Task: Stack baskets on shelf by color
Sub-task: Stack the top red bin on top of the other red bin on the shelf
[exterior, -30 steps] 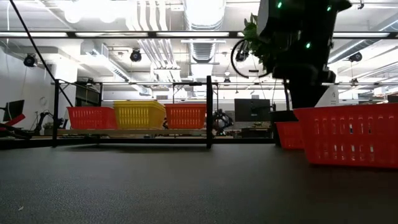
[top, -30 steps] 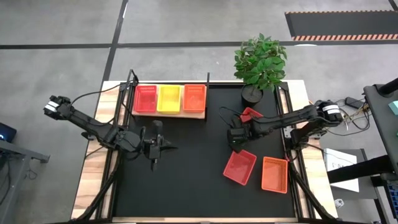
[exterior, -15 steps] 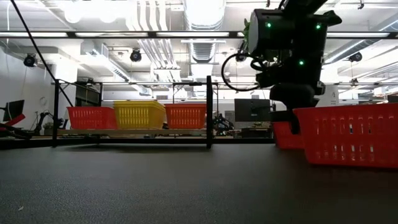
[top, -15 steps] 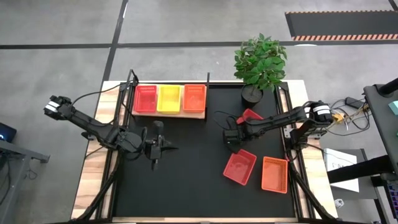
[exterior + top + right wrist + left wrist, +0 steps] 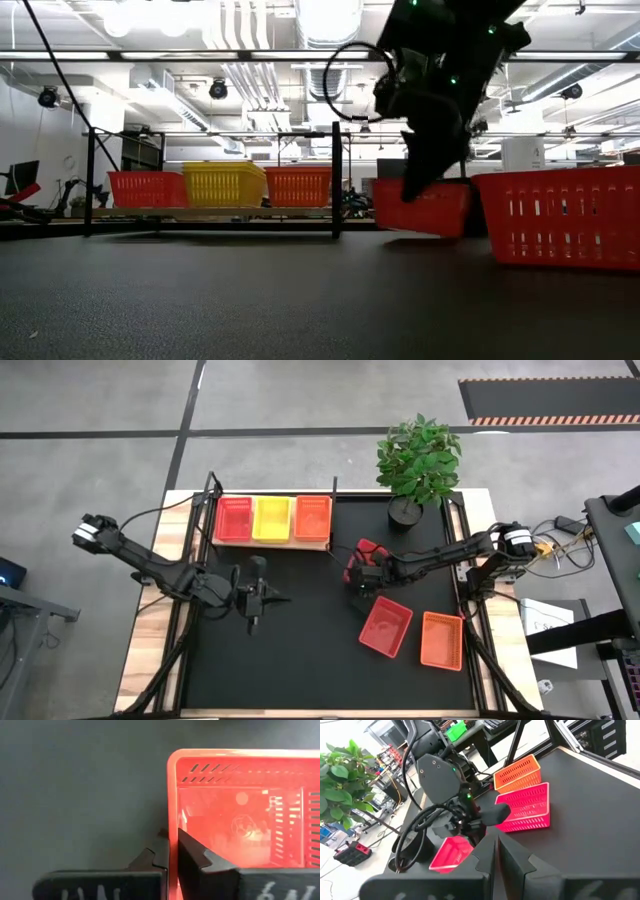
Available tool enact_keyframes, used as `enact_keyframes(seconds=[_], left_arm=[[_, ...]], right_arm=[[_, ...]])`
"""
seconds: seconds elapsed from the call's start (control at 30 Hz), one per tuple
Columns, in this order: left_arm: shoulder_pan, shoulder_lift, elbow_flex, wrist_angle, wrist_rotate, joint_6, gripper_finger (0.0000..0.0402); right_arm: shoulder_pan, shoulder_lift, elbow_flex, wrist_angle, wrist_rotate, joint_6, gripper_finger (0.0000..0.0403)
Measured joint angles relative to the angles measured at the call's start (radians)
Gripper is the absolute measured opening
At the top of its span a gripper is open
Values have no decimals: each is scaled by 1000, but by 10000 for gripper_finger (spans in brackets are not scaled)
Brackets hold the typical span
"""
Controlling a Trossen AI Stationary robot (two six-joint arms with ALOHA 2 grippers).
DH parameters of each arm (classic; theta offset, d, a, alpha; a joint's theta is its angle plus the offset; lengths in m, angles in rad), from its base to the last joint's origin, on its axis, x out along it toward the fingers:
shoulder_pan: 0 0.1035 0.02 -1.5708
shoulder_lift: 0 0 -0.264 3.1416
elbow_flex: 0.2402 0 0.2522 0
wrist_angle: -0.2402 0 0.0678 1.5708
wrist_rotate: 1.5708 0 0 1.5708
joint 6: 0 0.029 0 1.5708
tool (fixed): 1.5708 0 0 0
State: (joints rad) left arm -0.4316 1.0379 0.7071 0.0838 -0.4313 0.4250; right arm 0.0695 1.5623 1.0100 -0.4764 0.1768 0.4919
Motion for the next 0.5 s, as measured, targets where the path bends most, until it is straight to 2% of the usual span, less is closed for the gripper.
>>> enact_keyframes(seconds=[0.37, 0.5], left_arm=[[0, 9, 0, 17, 0, 0, 5], [0, 9, 0, 16, 0, 0, 5]], right_arm=[[52, 29, 0, 309, -153, -231, 9], [64, 65, 0, 395, -161, -293, 9]])
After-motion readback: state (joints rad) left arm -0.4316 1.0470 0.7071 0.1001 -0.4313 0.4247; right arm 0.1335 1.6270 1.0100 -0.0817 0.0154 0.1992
